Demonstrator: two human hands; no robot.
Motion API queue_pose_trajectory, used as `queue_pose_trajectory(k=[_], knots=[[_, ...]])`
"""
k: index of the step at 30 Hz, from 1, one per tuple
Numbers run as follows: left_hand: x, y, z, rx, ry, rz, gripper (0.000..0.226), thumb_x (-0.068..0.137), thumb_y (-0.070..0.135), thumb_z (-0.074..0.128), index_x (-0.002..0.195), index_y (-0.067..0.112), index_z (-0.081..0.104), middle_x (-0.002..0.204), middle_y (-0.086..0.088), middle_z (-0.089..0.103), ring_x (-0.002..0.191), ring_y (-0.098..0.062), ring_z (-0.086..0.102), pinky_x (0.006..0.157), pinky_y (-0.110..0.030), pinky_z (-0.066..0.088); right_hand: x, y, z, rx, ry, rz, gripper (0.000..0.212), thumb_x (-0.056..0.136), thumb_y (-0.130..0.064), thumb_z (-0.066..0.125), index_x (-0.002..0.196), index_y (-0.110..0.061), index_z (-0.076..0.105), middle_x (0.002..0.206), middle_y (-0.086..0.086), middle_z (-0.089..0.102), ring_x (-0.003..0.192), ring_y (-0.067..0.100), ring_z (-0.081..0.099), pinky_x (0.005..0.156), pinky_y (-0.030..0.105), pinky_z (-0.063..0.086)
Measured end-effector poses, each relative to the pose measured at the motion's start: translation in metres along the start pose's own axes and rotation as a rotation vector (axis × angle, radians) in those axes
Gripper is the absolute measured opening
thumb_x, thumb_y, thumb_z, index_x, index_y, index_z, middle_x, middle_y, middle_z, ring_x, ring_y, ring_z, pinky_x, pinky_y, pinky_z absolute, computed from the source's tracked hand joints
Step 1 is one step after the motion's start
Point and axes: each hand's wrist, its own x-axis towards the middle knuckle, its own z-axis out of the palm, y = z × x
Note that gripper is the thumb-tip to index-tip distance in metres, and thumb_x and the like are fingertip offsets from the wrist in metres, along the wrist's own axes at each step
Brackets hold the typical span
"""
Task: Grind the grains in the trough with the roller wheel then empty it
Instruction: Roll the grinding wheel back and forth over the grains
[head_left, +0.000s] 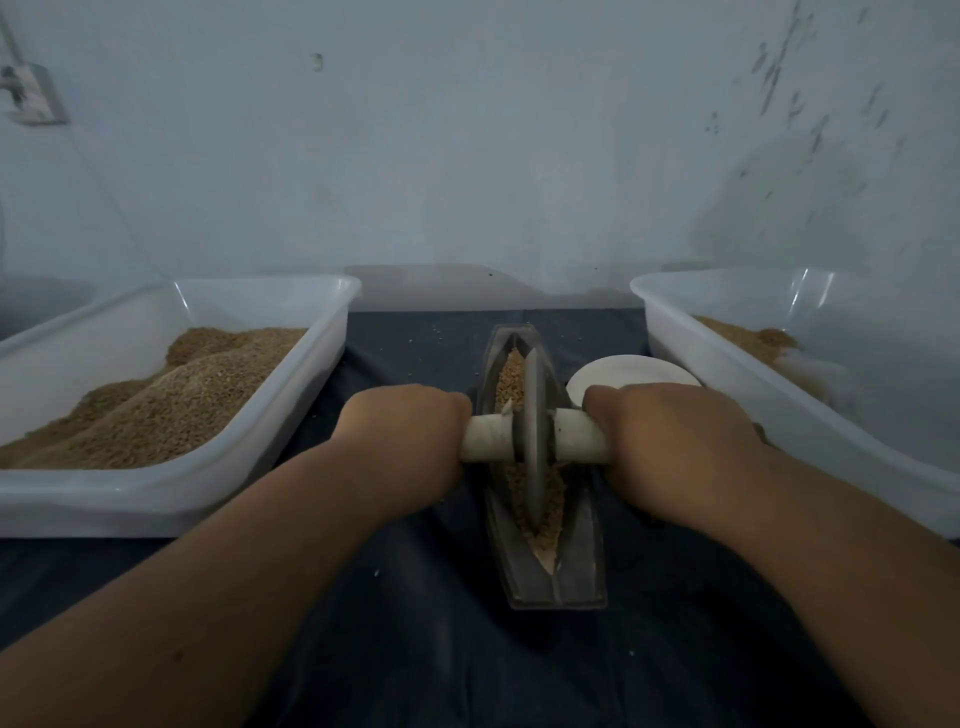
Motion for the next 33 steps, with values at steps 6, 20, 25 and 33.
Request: queue_pose_trajectory(k=[6, 20, 25, 33], knots=[[0.049, -0.003, 0.008, 0.014, 0.043, -0.032, 0.021, 0.085, 0.033, 0.058, 0.082, 0.031, 0.037, 0.073, 0.01, 0.042, 0.068, -0.014, 0.047, 0.055, -0.032, 0.035, 0.053, 0.011, 0.021, 0.095, -0.139, -0.004, 0.024, 0.079, -0.028, 0.067, 0.083, -0.031, 0.043, 0.075, -0.007, 0.051, 0.064, 0.011, 0.05, 0.063, 0.033, 0.048], [0.055, -0.008, 0.014, -0.058, 0.004, -0.074, 0.016, 0.084, 0.035, 0.06, 0.085, 0.03, 0.045, 0.079, 0.007, 0.052, 0.072, -0.018, 0.051, 0.06, -0.034, 0.04, 0.052, -0.002, 0.011, 0.019, 0.007, -0.007, 0.027, 0.083, -0.024, 0.067, 0.096, -0.025, 0.043, 0.083, -0.003, 0.052, 0.069, 0.018, 0.046, 0.059, 0.033, 0.039], [0.01, 0.001, 0.004, -0.007, 0.021, -0.046, 0.026, 0.085, 0.035, 0.06, 0.08, 0.03, 0.035, 0.069, 0.01, 0.041, 0.058, -0.01, 0.041, 0.054, -0.032, 0.034, 0.019, -0.005, -0.001, 0.104, -0.147, 0.059, 0.017, 0.084, -0.023, 0.059, 0.092, -0.028, 0.045, 0.078, -0.003, 0.051, 0.07, 0.019, 0.051, 0.069, 0.032, 0.045], [-0.005, 0.004, 0.0, -0.027, -0.017, -0.05, 0.036, 0.084, 0.035, 0.062, 0.075, 0.031, 0.027, 0.069, 0.011, 0.039, 0.056, -0.006, 0.036, 0.053, -0.029, 0.032, -0.001, -0.005, -0.008, 0.009, -0.058, 0.021, 0.016, 0.083, -0.027, 0.059, 0.087, -0.03, 0.044, 0.067, -0.009, 0.038, 0.057, 0.009, 0.04, 0.049, 0.026, 0.029]])
